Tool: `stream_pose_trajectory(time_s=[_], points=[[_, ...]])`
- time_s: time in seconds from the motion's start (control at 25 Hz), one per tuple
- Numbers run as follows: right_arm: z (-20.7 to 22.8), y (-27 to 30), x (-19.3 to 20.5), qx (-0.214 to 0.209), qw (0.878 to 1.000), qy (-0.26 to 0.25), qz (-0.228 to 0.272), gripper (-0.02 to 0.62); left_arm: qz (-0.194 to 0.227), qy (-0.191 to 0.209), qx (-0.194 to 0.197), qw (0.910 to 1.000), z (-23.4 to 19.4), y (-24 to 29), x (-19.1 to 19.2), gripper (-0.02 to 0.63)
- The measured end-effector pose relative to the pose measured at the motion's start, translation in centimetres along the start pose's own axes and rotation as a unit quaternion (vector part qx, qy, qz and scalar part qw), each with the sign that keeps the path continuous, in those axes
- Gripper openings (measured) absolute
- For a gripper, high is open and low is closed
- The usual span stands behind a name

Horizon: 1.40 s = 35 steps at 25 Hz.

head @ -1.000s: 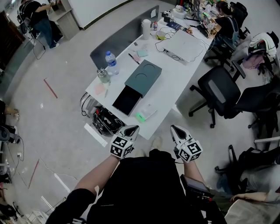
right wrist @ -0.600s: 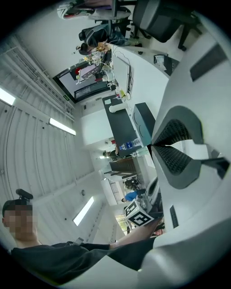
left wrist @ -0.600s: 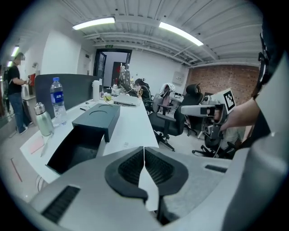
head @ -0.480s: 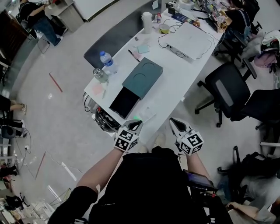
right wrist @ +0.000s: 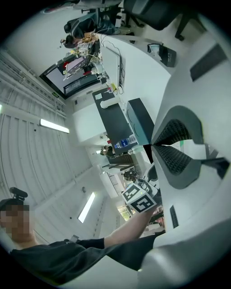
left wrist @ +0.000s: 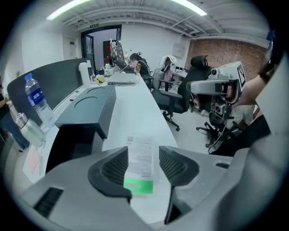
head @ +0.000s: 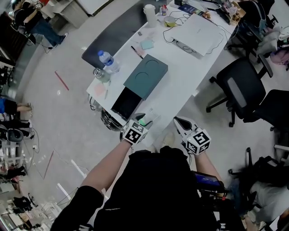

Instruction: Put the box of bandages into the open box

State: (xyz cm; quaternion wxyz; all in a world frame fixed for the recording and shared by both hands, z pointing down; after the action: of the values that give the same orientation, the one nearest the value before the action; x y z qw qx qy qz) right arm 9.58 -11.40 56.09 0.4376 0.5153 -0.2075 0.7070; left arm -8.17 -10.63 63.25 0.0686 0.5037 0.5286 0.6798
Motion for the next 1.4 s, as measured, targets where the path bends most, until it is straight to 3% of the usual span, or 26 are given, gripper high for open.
stream_pose_trajectory(time_s=[0.16,0.28,0.56,0.84,1.24,1.4], points=[[0.8,0.1,0.3,-0.006,1.0,0.006,-0.004,0.028,-0.047,0.015,-0.002,0.9988,-0.8,1.3,0.0,0.304],[1.4,0.0,0.5,-0.004,1.0,0.014,-0.004,0.028,-0.085,0.023,-0.002,0.9961,-1.1,2.4,0.3,0.338],[2.4,-0.6,0.8,0.004,1.0,0.025,-0.002,0.028,-0.163,0.022,-0.004,0.9864,-1.6,4.3,1.0,0.356],[3.0,-1.4,0.8,0.015,0.999,0.029,0.005,0.028,-0.201,0.018,0.0,0.9794,-1.6,4.9,1.5,0.356],[2.6,-2.3,1.6,0.025,0.999,0.035,0.001,0.028,-0.187,-0.019,-0.005,0.9822,-1.5,4.5,2.0,0.336],[2.0,-2.0,1.7,0.019,0.999,0.031,-0.006,0.028,-0.164,-0.044,0.022,0.9853,-0.6,3.8,1.8,0.333]])
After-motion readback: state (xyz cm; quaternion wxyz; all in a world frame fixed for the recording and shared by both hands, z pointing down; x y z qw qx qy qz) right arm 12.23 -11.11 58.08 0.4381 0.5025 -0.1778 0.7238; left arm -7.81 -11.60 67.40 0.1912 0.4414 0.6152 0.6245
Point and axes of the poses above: the fingertips, and each gripper's own axes: y forward along the fingers, z to its right, x out of its underside, the point moved 4 cm from there along -y, backward along the fingers, and after that the axes turned 5 degrees about z, right-handed, at the moved point
